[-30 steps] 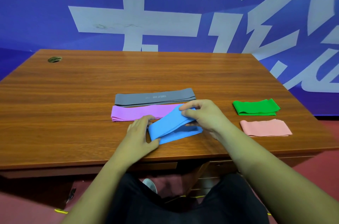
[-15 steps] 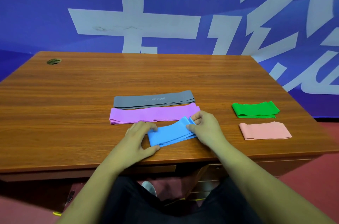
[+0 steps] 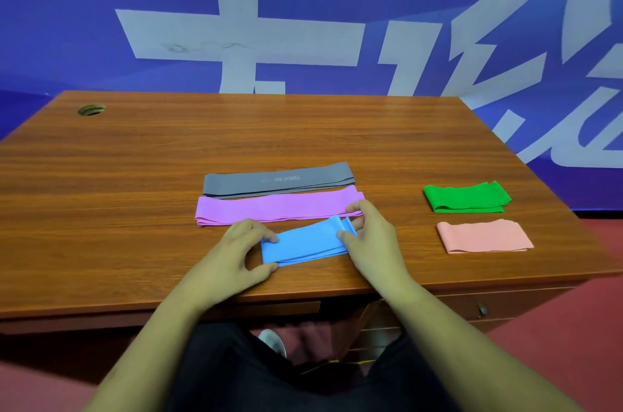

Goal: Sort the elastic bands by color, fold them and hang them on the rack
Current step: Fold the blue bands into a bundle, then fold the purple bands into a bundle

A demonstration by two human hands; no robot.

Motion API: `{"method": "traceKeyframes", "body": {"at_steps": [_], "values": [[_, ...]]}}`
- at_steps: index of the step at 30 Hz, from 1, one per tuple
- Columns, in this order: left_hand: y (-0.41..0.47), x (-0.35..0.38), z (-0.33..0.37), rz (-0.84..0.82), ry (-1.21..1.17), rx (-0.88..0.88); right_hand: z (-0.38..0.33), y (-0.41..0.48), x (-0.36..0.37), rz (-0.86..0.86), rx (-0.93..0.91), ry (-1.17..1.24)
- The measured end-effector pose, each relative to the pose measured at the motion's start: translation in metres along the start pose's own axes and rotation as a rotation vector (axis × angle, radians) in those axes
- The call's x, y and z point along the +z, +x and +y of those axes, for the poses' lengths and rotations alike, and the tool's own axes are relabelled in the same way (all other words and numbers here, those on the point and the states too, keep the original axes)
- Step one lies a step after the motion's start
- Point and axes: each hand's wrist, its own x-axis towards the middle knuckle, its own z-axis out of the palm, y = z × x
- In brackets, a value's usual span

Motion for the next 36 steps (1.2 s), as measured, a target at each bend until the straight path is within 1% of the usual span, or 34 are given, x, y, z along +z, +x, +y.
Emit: {"method": "traceKeyframes", "body": {"at_steps": [3,5,8,11,13,16,20,22,23,25,26,28,30,31,32,34,36], "values": [[-0.003,0.003,0.001,0.012,0.011,-0.002,0.007,-0.008,0.009,0.043,-0.133,-0.115],[-0.004,0.003,0.001,0.031,0.021,0.012,0.011,-0.015,0.014,0.062,-0.177,-0.168],[-0.004,0.002,0.002,0.058,-0.008,-0.003,0.014,-0.019,0.014,0.057,-0.178,-0.163],[-0.003,-0.003,0.000,0.076,-0.023,-0.007,0.010,-0.019,0.010,-0.015,-0.137,-0.137],[-0.004,-0.007,-0.005,0.060,-0.019,-0.014,0.007,-0.021,0.011,-0.055,-0.127,-0.171],[-0.009,-0.011,-0.012,0.000,0.025,-0.020,0.006,-0.024,0.015,-0.038,-0.146,-0.195],[-0.017,-0.008,-0.011,0.008,0.059,-0.030,0.005,-0.030,0.013,-0.015,-0.159,-0.251],[-0.020,-0.009,-0.007,0.048,0.011,-0.055,0.000,-0.031,0.011,0.028,-0.187,-0.268],[-0.020,-0.013,-0.004,0.097,-0.043,-0.073,-0.005,-0.029,0.011,0.052,-0.206,-0.262],[-0.019,-0.023,0.000,0.232,-0.147,-0.104,-0.019,-0.021,0.014,0.075,-0.285,-0.235],[-0.017,-0.030,0.002,0.308,-0.157,-0.126,-0.029,-0.016,0.019,0.064,-0.329,-0.220],[-0.014,-0.039,-0.002,0.451,-0.149,-0.218,-0.048,-0.007,0.031,-0.008,-0.384,-0.202],[-0.010,-0.046,-0.014,0.572,-0.166,-0.384,-0.063,-0.001,0.046,-0.092,-0.434,-0.212],[-0.007,-0.048,-0.020,0.606,-0.169,-0.478,-0.068,0.002,0.053,-0.138,-0.457,-0.231],[-0.005,-0.049,-0.027,0.611,-0.159,-0.573,-0.071,0.005,0.059,-0.192,-0.474,-0.261],[0.001,-0.049,-0.038,0.566,-0.123,-0.723,-0.074,0.009,0.067,-0.298,-0.481,-0.340],[0.008,-0.048,-0.040,0.514,-0.056,-0.791,-0.073,0.011,0.070,-0.367,-0.451,-0.404]]}}
